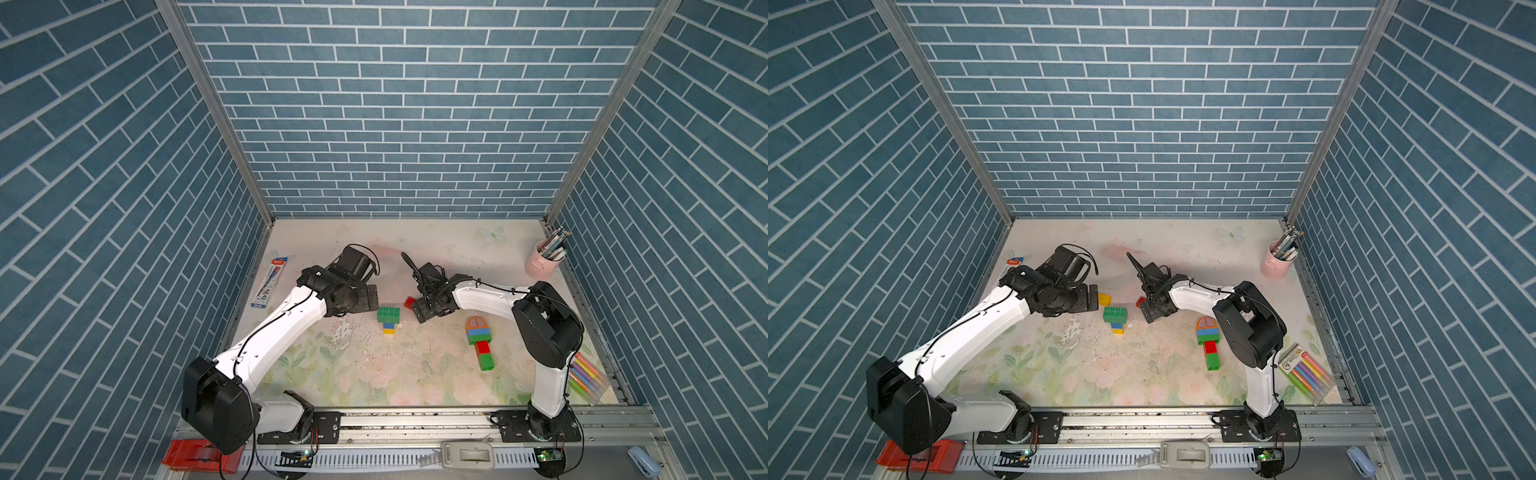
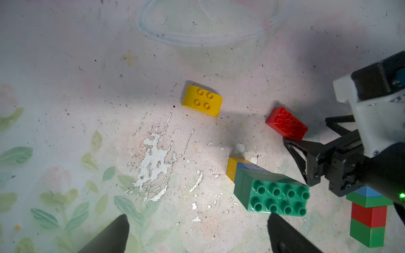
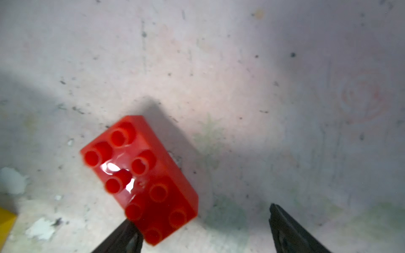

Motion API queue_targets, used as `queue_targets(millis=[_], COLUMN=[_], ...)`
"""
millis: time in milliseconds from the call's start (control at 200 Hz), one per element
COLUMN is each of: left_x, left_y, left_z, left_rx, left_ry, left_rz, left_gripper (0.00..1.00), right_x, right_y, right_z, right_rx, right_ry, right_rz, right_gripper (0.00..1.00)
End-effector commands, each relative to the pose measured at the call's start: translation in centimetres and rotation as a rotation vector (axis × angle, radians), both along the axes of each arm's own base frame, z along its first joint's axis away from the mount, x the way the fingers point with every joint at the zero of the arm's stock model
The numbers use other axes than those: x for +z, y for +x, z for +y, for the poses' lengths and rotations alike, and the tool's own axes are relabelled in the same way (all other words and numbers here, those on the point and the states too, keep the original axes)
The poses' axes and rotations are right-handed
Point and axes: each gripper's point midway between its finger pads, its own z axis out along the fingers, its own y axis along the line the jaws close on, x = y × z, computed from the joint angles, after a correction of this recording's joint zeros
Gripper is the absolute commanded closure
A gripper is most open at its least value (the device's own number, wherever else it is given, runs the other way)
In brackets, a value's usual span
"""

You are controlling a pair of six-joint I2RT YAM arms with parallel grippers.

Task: Assemble an ice cream with lego
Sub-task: Pick up the lego brick from the center of the board.

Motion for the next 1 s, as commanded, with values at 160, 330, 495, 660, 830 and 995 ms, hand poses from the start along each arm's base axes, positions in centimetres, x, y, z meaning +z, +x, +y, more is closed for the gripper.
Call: queue_targets(millis=[160,330,495,660,830,995], left_x=[-0.5,-0.4,-0.5,-0.7,-1.1,-1.5], left_y=[0.5,0.3,0.3,0.1,0.0,0.1], left_z=[-0.1,0.6,1.4,1.8,2.4,3.0], left_rx=[-0.016,-0.005,0.008,0.01,0.012,0.015], left_ry=[-0.029,-0.043,-0.077,-0.095,-0.117,-0.143], left_rz=[-0.018,-0.036,-0.06,-0.07,-0.074,-0.069], left_gripper=[0.0,0.0,0.0,0.01,0.0,0.0], right_x=[2.0,4.1,5.5,4.4,4.4,3.5], right_y=[-0.2,-1.5,-1.1,0.0,0.8,0.9], right_z=[-3.1,-1.2,0.2,0.6,1.3,2.4], right_rx=[-0.018,-0.024,-0.067,-0.19,-0.262,-0.275], right_ry=[-0.057,0.061,0.1,0.051,0.015,-0.043], right_rz=[0.033,0.117,0.17,0.223,0.204,0.211], right_gripper=[0.11,0.11,0.11,0.15,0.2,0.2])
